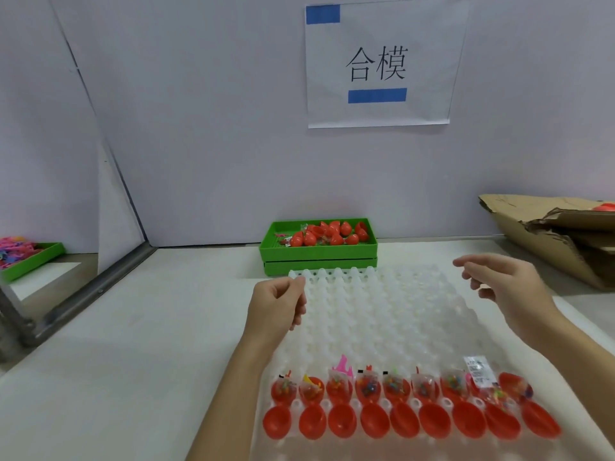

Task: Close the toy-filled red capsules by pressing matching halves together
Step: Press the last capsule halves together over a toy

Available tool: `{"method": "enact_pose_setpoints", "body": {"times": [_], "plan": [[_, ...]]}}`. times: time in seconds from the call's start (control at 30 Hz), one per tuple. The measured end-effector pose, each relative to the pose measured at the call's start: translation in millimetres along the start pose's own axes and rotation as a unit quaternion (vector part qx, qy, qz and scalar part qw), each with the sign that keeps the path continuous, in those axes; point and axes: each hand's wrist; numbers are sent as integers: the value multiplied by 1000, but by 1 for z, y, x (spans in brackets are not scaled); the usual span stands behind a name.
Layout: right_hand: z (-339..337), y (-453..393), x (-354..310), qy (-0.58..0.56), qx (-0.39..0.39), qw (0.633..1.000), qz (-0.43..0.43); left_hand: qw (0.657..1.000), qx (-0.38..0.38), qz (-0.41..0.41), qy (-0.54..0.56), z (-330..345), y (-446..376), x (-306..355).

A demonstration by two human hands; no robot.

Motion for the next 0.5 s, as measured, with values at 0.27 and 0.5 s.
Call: {"method": "enact_pose_setpoints", "body": {"times": [0.27,0.5], "plan": [[59,-1,-83,75,-258,958,-97,999,-15,30,-7,3,1,5],[122,14,-129,108,-477,858,-159,999,33,29,1,0,4,9]]}}
Point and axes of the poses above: each hand's wrist, its own y-axis away from the middle knuckle, its own z-axis out of the palm, x = y × z, and after that the axes turned 12 degrees about -z, right-handed
